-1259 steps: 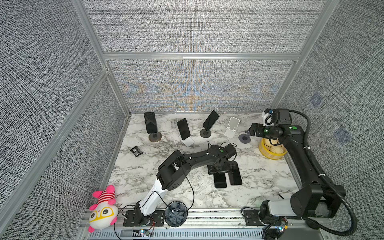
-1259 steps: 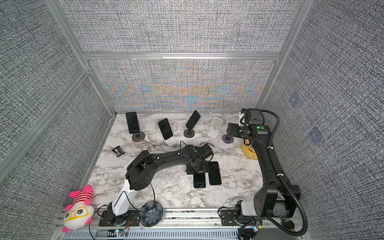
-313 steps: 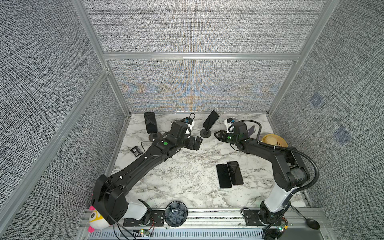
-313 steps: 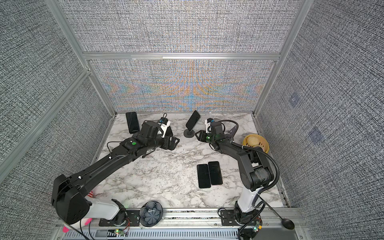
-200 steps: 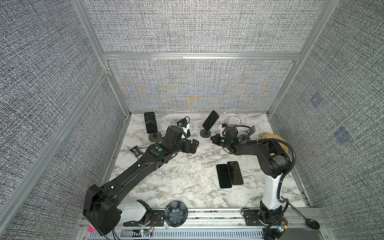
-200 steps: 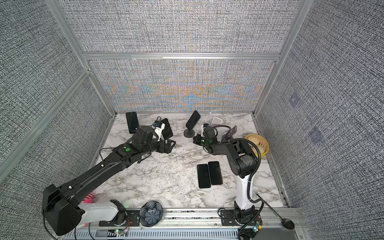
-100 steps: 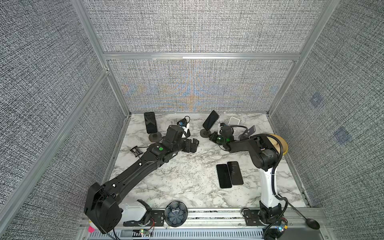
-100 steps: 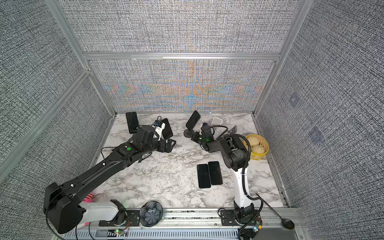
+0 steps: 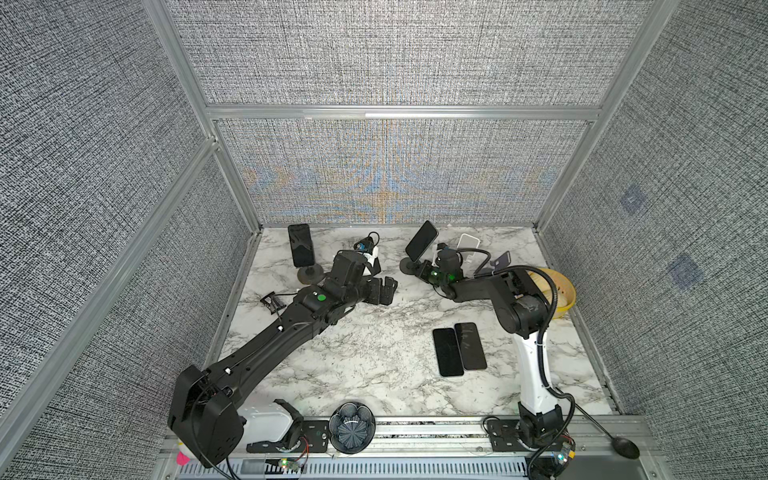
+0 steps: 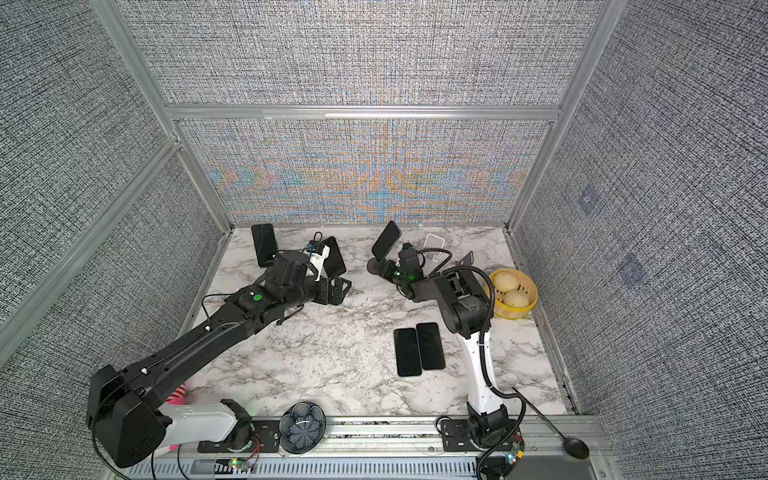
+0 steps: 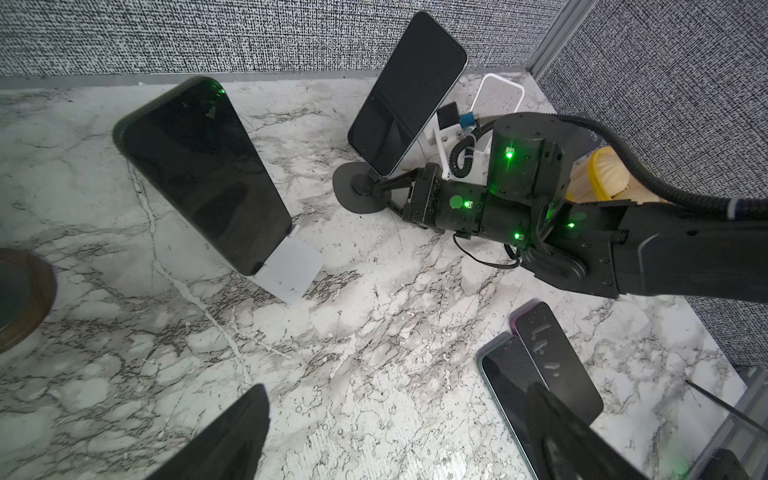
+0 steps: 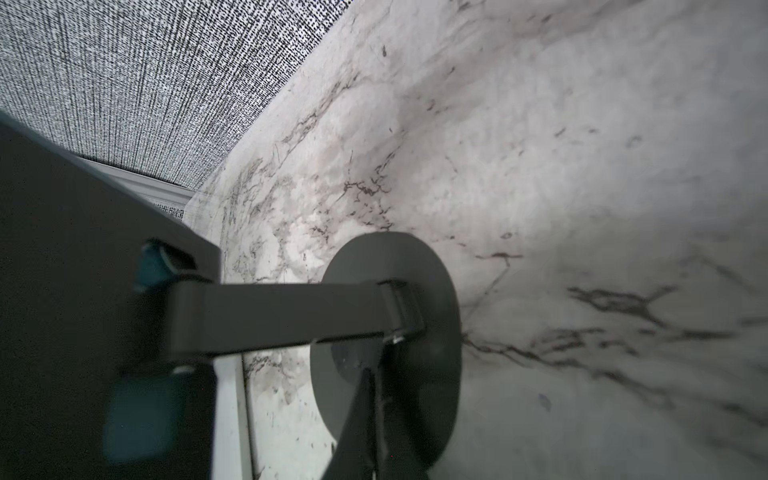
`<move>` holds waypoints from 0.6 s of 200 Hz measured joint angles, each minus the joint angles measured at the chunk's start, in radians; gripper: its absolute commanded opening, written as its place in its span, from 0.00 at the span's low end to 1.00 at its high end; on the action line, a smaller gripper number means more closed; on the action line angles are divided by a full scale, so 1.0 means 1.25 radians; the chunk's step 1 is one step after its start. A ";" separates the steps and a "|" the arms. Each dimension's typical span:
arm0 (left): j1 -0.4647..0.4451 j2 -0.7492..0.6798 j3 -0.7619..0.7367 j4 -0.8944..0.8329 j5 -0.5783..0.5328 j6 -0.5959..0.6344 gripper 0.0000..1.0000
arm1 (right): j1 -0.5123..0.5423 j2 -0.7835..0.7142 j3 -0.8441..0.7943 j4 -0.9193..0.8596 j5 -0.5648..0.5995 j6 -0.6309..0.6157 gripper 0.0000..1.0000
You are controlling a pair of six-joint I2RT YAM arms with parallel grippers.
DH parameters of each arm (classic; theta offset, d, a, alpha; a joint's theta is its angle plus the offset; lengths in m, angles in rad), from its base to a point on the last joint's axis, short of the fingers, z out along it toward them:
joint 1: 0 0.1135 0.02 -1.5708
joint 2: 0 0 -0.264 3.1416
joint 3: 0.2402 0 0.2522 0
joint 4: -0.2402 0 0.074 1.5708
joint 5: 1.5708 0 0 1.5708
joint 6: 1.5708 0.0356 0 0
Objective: Remove the phone from the phone stand
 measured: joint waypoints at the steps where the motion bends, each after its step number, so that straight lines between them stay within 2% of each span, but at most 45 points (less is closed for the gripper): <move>1: 0.000 0.000 0.000 0.000 0.000 0.000 0.96 | 0.000 0.000 0.001 -0.001 0.000 0.000 0.00; 89: 0.002 0.008 0.001 0.004 0.000 0.002 0.98 | -0.007 -0.016 0.008 -0.052 0.024 0.004 0.00; 120: 0.002 0.060 0.037 0.009 0.028 0.068 0.99 | -0.005 -0.059 -0.019 -0.079 0.014 -0.002 0.10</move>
